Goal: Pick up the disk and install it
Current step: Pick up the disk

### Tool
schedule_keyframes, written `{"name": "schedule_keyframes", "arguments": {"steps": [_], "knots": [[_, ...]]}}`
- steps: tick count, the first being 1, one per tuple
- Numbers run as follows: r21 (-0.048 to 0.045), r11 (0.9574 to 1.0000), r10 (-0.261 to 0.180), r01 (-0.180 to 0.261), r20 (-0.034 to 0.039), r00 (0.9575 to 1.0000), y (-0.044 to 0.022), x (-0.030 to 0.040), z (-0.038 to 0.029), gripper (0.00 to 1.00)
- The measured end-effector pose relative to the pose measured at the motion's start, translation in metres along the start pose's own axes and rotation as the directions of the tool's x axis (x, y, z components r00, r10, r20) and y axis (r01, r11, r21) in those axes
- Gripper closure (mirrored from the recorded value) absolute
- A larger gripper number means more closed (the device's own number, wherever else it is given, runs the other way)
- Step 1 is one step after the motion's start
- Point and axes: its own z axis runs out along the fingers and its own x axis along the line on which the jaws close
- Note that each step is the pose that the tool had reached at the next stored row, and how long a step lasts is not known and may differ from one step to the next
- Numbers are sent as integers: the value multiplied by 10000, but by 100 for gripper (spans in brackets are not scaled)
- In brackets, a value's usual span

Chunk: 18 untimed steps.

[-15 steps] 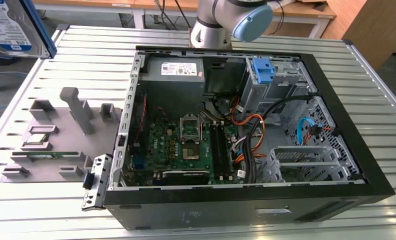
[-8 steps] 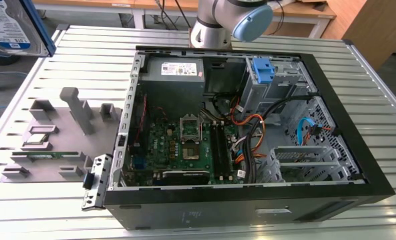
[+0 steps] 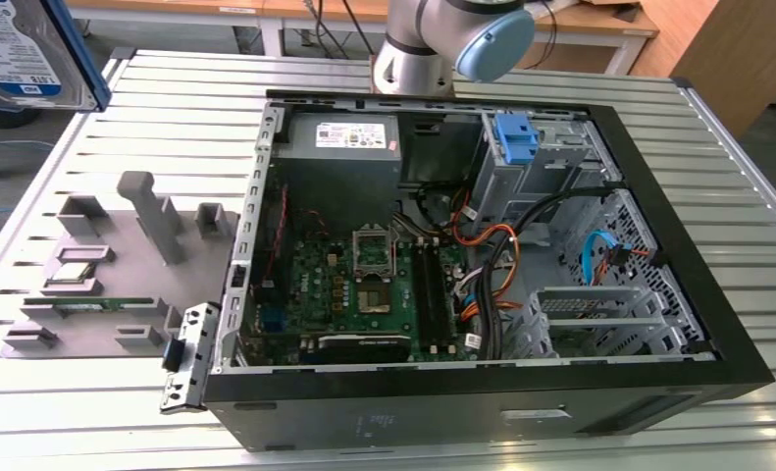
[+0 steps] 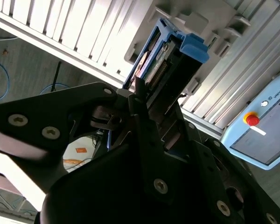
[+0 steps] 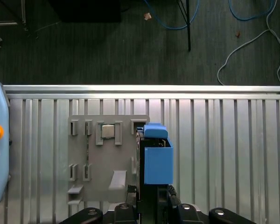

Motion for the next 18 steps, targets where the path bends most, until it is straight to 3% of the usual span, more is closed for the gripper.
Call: {"name": "schedule_keyframes", "arguments": {"steps": [13,18], "knots": [[1,10000,1,-1,0,10000,-35,-1,-1,65],[0,10000,1,-1,0,10000,-80,-2,-2,65]]}}
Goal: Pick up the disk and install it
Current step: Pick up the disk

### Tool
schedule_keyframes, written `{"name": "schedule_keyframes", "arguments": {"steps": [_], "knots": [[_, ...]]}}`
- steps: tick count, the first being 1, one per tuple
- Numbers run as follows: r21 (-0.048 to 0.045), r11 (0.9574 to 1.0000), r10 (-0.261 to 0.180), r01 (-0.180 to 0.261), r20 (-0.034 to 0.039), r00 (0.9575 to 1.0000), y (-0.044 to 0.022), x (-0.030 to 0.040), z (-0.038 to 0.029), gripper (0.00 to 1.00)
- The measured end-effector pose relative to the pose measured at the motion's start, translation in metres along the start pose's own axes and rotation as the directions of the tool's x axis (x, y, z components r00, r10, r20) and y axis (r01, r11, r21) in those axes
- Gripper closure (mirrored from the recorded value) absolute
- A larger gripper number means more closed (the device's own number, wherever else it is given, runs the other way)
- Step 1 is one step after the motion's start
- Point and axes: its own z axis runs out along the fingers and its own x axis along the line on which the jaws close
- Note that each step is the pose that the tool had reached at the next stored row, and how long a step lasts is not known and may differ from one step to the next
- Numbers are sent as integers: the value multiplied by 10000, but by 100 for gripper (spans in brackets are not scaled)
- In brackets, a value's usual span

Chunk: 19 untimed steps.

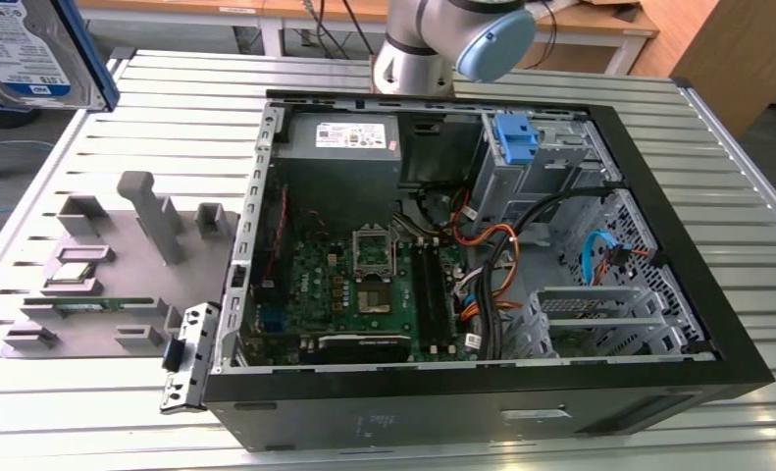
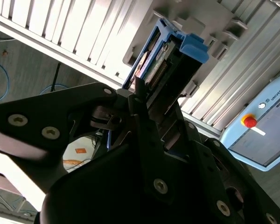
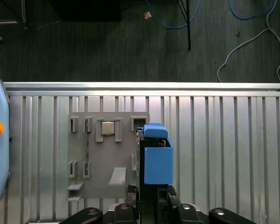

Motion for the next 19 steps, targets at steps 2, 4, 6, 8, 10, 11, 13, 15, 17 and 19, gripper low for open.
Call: {"name": "schedule_keyframes", "arguments": {"steps": [2,4,6,8,10,11,13,15,17,19], "knots": [[0,10000,0,0,0,10000,-28,0,-1,65],[1,10000,-1,1,1,10000,-61,-1,-1,65],[1,10000,0,0,1,10000,-92,-2,-1,65],[1,10000,0,0,1,10000,-120,-2,-2,65],[1,10000,0,0,1,10000,-142,-3,-3,65],[0,10000,0,0,0,10000,-150,-3,-3,65],[1,10000,0,0,1,10000,-160,-4,-3,65],[1,10000,1,-1,1,10000,-160,-3,-3,65],[0,10000,0,0,0,10000,-162,-3,-3,65],[1,10000,0,0,0,10000,-162,-3,-3,65]]}}
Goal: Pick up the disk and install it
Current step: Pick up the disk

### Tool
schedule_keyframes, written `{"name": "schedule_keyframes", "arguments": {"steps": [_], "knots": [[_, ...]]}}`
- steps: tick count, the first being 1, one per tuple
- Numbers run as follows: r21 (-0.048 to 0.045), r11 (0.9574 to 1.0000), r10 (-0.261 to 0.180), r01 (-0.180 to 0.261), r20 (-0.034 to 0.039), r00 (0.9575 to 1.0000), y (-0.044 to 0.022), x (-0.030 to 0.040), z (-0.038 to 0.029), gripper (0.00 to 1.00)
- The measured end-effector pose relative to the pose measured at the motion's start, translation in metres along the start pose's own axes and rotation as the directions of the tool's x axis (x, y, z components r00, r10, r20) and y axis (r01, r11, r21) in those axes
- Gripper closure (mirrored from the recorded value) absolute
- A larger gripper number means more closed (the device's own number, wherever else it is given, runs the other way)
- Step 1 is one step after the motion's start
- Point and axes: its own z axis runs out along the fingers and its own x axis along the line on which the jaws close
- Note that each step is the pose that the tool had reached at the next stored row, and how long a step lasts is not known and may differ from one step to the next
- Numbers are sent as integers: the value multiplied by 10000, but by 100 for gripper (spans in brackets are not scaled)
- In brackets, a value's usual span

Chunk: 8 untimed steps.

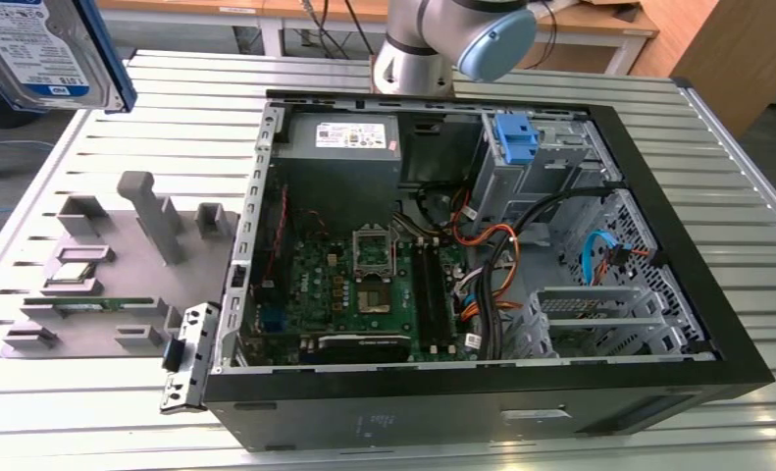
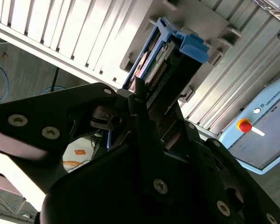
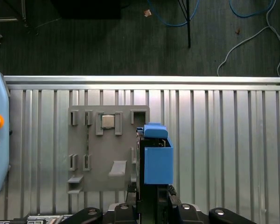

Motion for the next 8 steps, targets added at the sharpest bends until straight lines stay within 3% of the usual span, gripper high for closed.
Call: {"name": "schedule_keyframes", "arguments": {"steps": [8], "knots": [[-1,10000,0,0,-1,10000,0,-2,-46,65]]}}
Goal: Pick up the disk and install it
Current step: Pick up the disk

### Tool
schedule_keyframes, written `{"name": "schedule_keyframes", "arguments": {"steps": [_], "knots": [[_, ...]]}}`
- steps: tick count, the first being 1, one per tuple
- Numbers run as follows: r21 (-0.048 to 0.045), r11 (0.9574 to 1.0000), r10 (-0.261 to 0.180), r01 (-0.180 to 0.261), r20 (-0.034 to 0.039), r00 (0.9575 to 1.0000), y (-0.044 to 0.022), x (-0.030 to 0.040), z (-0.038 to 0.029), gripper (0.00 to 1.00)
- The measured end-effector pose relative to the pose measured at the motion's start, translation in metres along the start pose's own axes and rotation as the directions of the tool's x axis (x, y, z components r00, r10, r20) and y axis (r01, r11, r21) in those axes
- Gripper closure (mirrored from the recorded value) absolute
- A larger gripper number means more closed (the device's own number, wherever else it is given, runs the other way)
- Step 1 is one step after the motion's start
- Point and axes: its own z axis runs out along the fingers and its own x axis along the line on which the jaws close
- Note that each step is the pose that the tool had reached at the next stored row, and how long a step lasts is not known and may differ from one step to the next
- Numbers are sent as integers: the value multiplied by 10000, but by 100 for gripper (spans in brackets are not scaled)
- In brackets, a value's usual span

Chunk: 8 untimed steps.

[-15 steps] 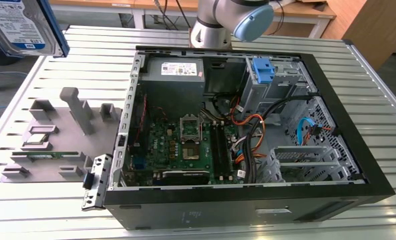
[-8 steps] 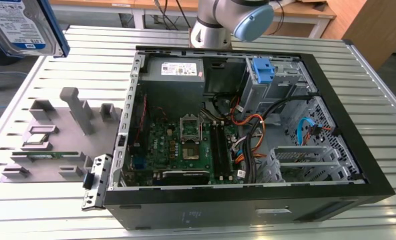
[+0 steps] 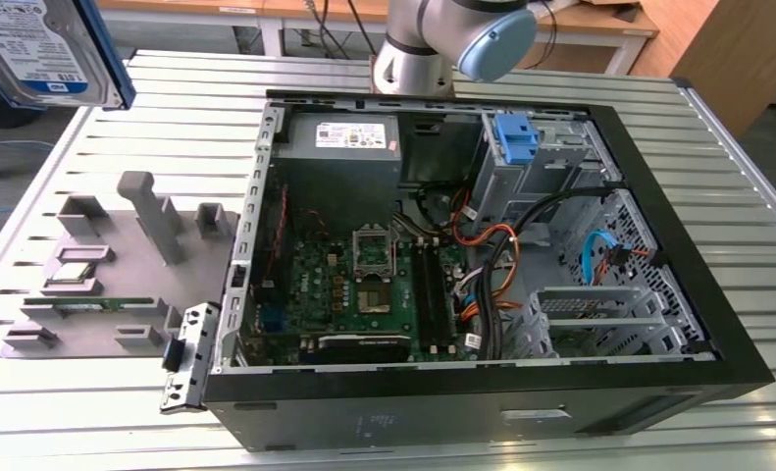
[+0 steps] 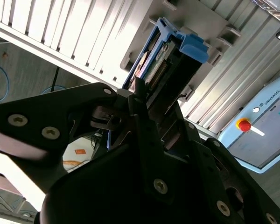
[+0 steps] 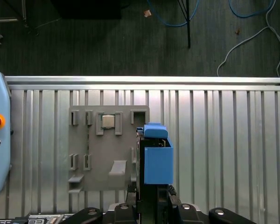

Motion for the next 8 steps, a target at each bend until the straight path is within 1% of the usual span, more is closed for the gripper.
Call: {"name": "schedule_keyframes", "arguments": {"steps": [4,8], "knots": [[1,10000,0,0,1,10000,1,-1,-28,65],[1,10000,0,0,1,10000,1,-2,-30,65]]}}
